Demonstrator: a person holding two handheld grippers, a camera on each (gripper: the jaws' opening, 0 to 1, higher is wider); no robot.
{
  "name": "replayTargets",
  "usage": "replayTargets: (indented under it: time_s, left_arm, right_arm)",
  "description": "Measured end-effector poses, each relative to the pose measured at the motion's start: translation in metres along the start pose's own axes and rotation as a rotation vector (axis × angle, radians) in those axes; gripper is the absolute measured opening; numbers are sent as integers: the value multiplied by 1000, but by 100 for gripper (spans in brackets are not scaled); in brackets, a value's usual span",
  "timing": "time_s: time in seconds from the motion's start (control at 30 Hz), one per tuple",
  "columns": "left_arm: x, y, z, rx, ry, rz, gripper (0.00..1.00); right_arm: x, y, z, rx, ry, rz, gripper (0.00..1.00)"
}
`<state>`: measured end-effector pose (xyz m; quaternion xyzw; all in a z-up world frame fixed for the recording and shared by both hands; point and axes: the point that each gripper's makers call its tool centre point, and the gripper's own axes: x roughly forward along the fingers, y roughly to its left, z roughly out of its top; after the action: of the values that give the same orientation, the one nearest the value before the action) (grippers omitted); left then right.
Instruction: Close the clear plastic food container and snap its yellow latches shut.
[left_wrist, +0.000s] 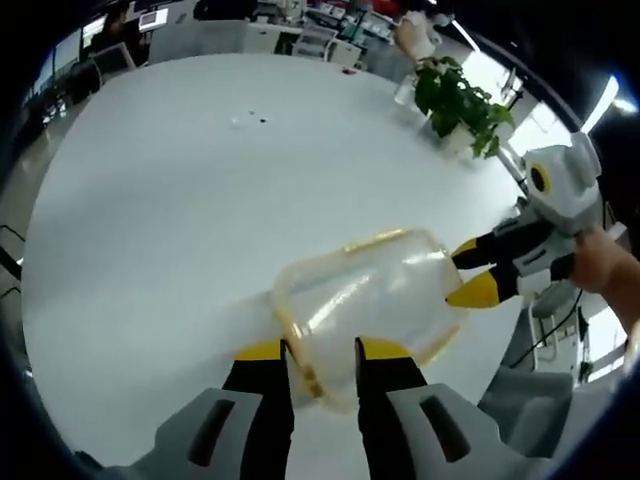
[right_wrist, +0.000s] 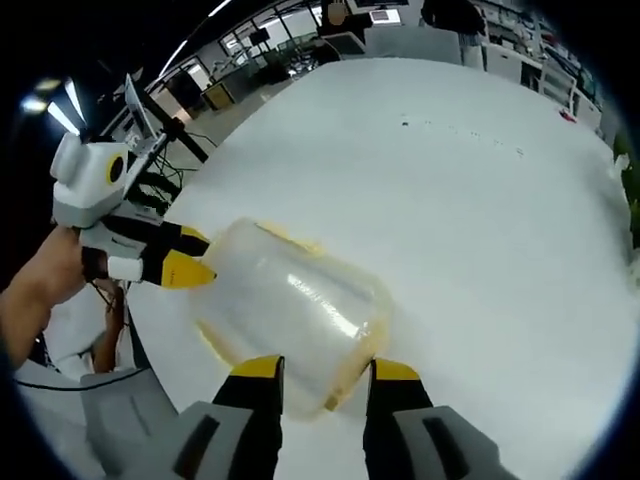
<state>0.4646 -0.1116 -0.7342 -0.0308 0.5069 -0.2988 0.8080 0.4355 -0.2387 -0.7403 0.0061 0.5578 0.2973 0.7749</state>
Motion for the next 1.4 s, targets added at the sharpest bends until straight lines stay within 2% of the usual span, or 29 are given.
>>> replayTargets:
  time_s: [0.3, 0.53, 0.73, 1.07, 1.3, 1.4]
  left_arm:
    - [-1, 1, -2, -12, 5, -5, 22]
    - [0, 3, -2, -22, 10, -15, 23]
    - [0, 2, -2, -31, 13, -16, 24]
    - [0, 3, -2, -34, 20, -17, 25]
    - [1, 4, -2, -76, 12, -22, 28]
    - [1, 6, 0, -34, 10, 3, 33]
  right_arm:
    - [1, -2, 3, -21, 1, -2, 29]
    - [0, -4, 6, -21, 33, -1, 30]
    - [-1, -4, 8, -88, 22, -20, 32]
    - [-1, -5, 9, -133, 39, -23, 33]
    - [-3, -5, 6, -151, 50, -19, 33]
    - [-5, -5, 5, -162, 73, -24, 31]
